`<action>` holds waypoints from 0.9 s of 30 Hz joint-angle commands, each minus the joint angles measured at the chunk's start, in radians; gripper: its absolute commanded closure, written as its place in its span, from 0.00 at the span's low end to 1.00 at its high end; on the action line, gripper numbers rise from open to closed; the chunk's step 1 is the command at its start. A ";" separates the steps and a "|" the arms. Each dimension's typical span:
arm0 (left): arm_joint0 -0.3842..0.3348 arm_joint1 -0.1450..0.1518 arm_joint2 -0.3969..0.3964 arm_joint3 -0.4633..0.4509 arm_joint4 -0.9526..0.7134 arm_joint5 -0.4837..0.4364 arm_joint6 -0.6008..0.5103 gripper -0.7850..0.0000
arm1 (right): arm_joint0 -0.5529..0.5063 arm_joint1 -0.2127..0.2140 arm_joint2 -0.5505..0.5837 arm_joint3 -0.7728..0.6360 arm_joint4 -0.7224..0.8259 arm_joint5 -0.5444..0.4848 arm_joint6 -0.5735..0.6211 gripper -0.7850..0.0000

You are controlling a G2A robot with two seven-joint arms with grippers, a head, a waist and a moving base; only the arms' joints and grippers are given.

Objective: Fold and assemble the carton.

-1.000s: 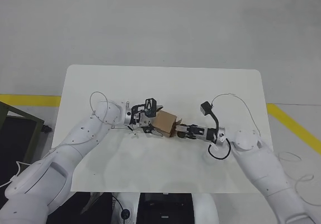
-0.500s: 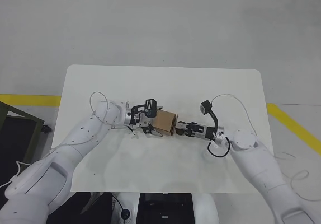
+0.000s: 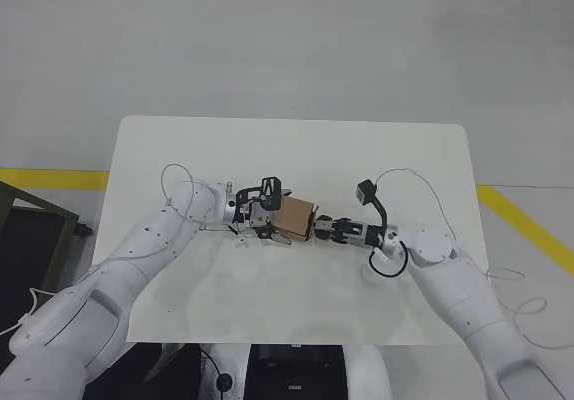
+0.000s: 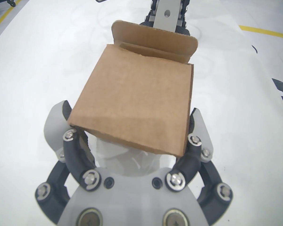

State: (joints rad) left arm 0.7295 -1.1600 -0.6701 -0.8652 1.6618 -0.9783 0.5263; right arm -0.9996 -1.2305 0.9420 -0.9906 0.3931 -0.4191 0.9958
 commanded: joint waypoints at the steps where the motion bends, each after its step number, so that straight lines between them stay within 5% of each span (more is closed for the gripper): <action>1: 0.000 0.000 0.000 0.000 0.000 0.000 -0.001 0.00 | 0.002 -0.001 -0.001 0.007 -0.004 0.002 -0.003 0.95; 6: 0.001 0.000 0.000 -0.002 0.000 -0.002 -0.001 0.00 | 0.006 -0.003 -0.002 0.015 -0.009 0.003 -0.004 0.93; 14: 0.002 0.001 -0.002 -0.002 0.000 0.000 -0.001 0.00 | 0.001 -0.002 0.010 0.000 -0.005 -0.010 0.004 0.73; 27: 0.002 0.000 -0.001 -0.004 -0.002 -0.006 -0.009 0.00 | -0.015 0.003 0.027 -0.023 -0.018 0.000 0.002 0.71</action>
State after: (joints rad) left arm 0.7314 -1.1600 -0.6712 -0.8689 1.6597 -0.9832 0.5186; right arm -1.0147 -1.2270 0.9687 -1.0133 0.3736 -0.4196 0.9963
